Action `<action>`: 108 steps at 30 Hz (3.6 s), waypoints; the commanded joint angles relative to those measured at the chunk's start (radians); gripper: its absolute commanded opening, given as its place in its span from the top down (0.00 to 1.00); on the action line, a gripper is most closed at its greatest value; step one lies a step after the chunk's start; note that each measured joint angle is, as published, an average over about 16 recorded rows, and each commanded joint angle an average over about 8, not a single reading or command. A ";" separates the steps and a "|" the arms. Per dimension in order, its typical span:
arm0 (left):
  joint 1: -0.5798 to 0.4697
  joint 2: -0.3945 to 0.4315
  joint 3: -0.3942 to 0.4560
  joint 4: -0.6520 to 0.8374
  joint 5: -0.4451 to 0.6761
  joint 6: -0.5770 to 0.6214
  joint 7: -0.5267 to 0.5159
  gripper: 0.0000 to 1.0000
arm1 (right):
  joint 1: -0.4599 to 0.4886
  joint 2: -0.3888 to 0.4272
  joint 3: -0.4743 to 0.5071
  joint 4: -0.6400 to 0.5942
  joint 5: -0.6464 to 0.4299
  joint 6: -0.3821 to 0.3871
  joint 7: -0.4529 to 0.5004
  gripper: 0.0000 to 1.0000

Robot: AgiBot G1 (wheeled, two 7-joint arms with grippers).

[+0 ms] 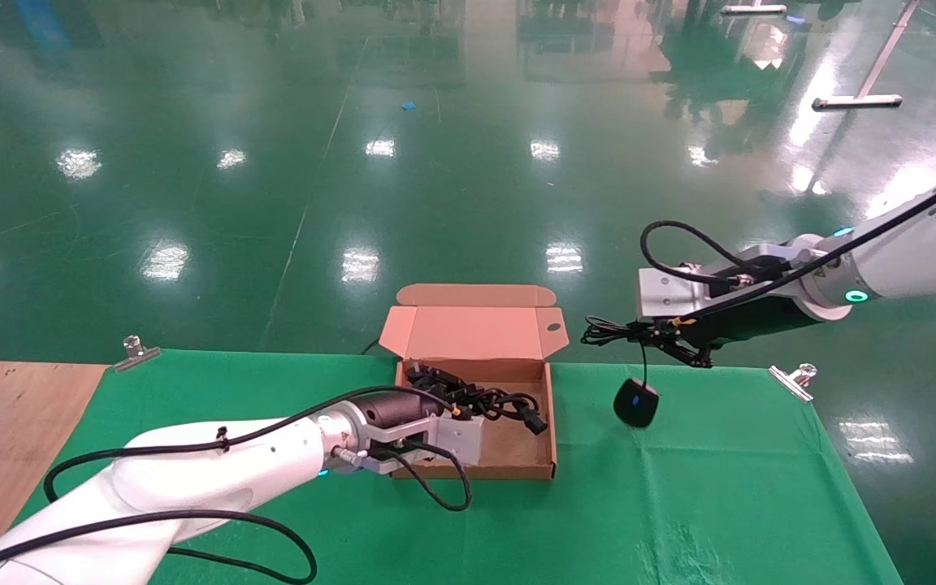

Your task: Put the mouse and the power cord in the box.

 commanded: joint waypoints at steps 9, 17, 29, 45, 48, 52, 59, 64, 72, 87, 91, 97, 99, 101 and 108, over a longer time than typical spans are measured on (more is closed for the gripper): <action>-0.013 -0.002 0.081 0.009 -0.093 -0.025 0.022 0.00 | 0.007 0.013 0.013 -0.006 0.018 -0.032 -0.014 1.00; -0.023 -0.009 0.113 0.024 -0.184 -0.014 0.014 0.00 | 0.040 -0.019 0.012 0.001 0.017 -0.073 -0.002 1.00; 0.037 -0.334 -0.048 -0.135 -0.487 0.327 -0.072 0.00 | 0.044 -0.110 -0.012 0.135 0.007 -0.052 0.089 1.00; 0.316 -0.694 -0.198 -0.469 -0.724 0.296 -0.193 0.00 | -0.185 -0.122 -0.286 0.607 0.093 0.351 0.349 1.00; 0.348 -0.701 -0.212 -0.478 -0.745 0.285 -0.178 0.00 | -0.208 -0.121 -0.358 0.639 0.108 0.384 0.393 1.00; 0.362 -0.704 -0.220 -0.491 -0.754 0.276 -0.170 0.00 | -0.235 -0.120 -0.442 0.654 0.118 0.420 0.441 1.00; 0.370 -0.707 -0.222 -0.502 -0.756 0.268 -0.170 0.00 | -0.272 -0.117 -0.547 0.613 0.107 0.482 0.487 0.69; 0.375 -0.712 -0.225 -0.509 -0.761 0.264 -0.170 0.00 | -0.285 -0.116 -0.582 0.590 0.108 0.523 0.504 0.07; 0.376 -0.712 -0.225 -0.510 -0.761 0.263 -0.170 0.00 | -0.288 -0.115 -0.584 0.585 0.111 0.531 0.505 0.00; 0.370 -0.712 -0.238 -0.522 -0.753 0.297 -0.215 0.00 | -0.299 -0.089 -0.547 0.615 0.133 0.494 0.506 0.00; 0.366 -0.714 -0.257 -0.541 -0.747 0.339 -0.272 0.00 | -0.334 -0.053 -0.485 0.645 0.183 0.446 0.519 0.00; 0.359 -0.719 -0.287 -0.573 -0.737 0.405 -0.363 0.00 | -0.398 0.023 -0.376 0.713 0.275 0.361 0.541 0.00; 0.357 -0.721 -0.297 -0.583 -0.733 0.428 -0.394 0.00 | -0.420 0.049 -0.339 0.736 0.306 0.333 0.549 0.00; 0.355 -0.722 -0.307 -0.594 -0.730 0.450 -0.424 0.00 | -0.441 0.074 -0.303 0.759 0.336 0.305 0.556 0.00; 0.347 -0.727 -0.341 -0.630 -0.719 0.527 -0.529 0.00 | -0.514 0.162 -0.177 0.838 0.442 0.208 0.582 0.00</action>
